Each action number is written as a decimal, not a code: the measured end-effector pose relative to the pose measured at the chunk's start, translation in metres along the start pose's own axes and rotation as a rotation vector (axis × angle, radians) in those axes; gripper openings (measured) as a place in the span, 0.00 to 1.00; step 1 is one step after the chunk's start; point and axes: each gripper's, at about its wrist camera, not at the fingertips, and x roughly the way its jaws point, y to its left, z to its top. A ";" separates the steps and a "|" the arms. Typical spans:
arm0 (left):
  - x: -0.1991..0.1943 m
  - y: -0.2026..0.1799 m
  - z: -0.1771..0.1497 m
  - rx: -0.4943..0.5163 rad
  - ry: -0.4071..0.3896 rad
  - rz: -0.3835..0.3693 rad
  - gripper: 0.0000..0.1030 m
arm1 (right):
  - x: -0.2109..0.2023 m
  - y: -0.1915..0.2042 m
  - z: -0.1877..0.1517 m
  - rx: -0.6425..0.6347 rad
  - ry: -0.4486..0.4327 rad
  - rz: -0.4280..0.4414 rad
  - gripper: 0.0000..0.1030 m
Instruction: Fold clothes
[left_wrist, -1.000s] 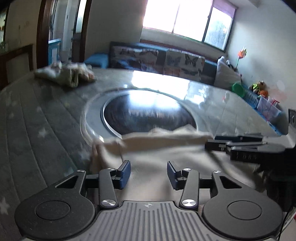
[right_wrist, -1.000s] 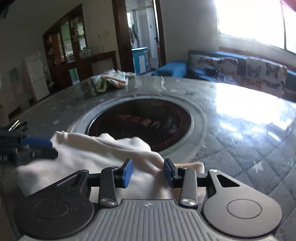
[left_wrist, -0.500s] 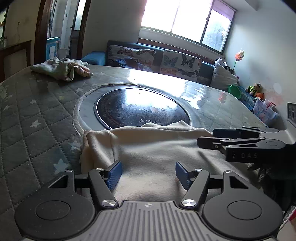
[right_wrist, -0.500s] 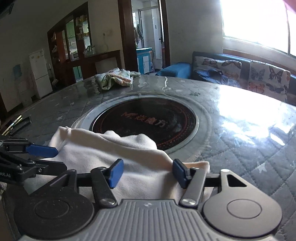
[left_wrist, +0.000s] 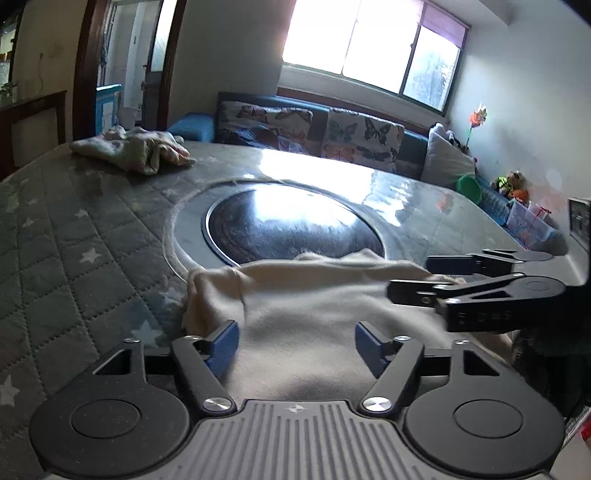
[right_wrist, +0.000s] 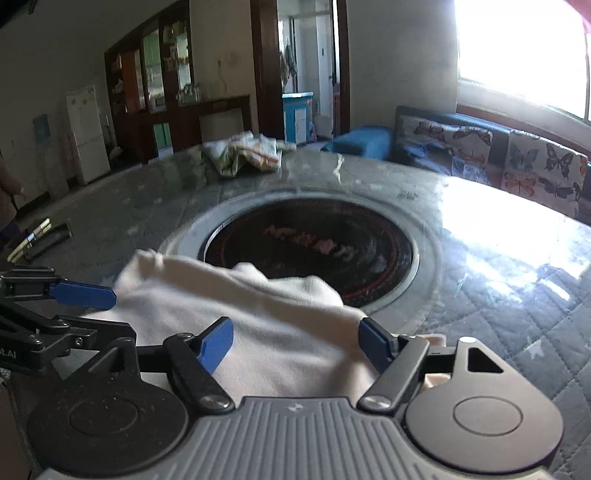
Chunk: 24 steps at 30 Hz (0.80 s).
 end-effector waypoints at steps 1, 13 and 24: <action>-0.002 0.001 0.000 -0.003 -0.008 0.002 0.77 | -0.005 0.000 0.001 0.002 -0.014 -0.003 0.83; -0.013 -0.004 -0.002 0.020 -0.044 -0.018 1.00 | -0.048 -0.008 -0.004 0.090 -0.088 -0.035 1.00; -0.019 -0.012 0.006 0.031 -0.056 0.006 1.00 | -0.051 0.002 -0.004 0.070 -0.097 -0.007 1.00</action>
